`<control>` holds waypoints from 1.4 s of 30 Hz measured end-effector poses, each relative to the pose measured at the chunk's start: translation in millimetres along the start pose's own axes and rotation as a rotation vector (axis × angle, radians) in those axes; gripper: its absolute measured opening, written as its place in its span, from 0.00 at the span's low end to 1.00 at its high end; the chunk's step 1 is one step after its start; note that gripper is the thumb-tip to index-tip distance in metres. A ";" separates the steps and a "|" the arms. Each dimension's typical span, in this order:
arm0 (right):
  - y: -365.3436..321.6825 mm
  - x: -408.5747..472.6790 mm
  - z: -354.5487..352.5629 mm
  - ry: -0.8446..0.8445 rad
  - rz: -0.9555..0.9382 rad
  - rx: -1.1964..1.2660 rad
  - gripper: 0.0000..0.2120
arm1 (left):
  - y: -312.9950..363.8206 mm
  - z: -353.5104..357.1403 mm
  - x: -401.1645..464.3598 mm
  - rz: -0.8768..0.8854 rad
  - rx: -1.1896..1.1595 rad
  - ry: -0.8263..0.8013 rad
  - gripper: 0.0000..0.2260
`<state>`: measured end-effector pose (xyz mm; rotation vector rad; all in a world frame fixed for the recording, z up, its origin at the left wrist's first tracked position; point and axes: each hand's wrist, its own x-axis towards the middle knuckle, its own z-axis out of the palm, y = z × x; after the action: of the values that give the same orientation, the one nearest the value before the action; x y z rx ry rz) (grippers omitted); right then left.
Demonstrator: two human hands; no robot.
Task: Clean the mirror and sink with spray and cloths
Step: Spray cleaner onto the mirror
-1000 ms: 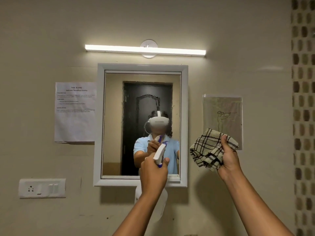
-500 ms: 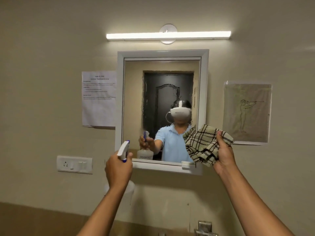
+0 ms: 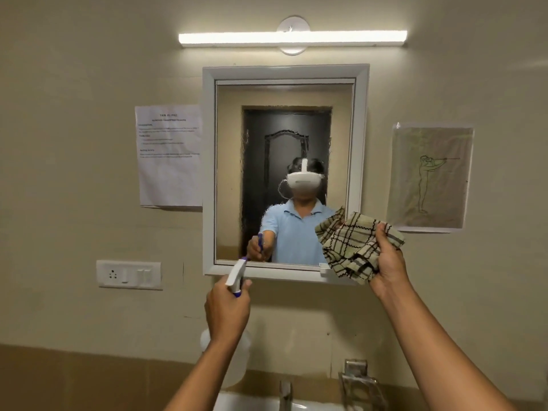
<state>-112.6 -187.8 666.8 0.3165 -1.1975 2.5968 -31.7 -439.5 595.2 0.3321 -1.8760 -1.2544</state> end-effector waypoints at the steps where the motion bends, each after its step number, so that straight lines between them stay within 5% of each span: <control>1: -1.4 -2.0 -3.3 0.009 -0.006 -0.006 0.26 | 4.9 4.9 -4.4 0.027 -0.001 -0.019 0.12; 10: -27.8 -20.6 -41.9 0.128 -0.078 -0.079 0.47 | 44.6 57.0 -33.9 0.124 -0.104 -0.194 0.10; 17: -47.4 -36.6 -69.7 0.190 -0.119 -0.128 0.50 | 63.8 78.5 -53.6 0.132 -0.150 -0.261 0.08; 27: -46.6 -71.0 -97.8 0.261 -0.115 -0.112 0.48 | 54.1 78.3 -80.9 0.114 -0.246 -0.356 0.06; 32: -33.7 -99.2 -109.3 0.282 -0.061 -0.061 0.31 | 45.5 71.7 -89.6 0.116 -0.338 -0.381 0.06; 39: -12.9 -148.5 -136.0 0.406 0.008 -0.054 0.42 | 35.0 69.4 -116.9 0.124 -0.457 -0.496 0.07; 42: -9.0 -171.6 -156.7 0.429 0.030 -0.032 0.33 | 36.3 71.1 -135.5 0.150 -0.487 -0.553 0.06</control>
<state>38.4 -87.0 521.4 -0.2570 -1.0890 2.4889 6.1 -294.0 548.9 -0.4511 -1.8981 -1.7602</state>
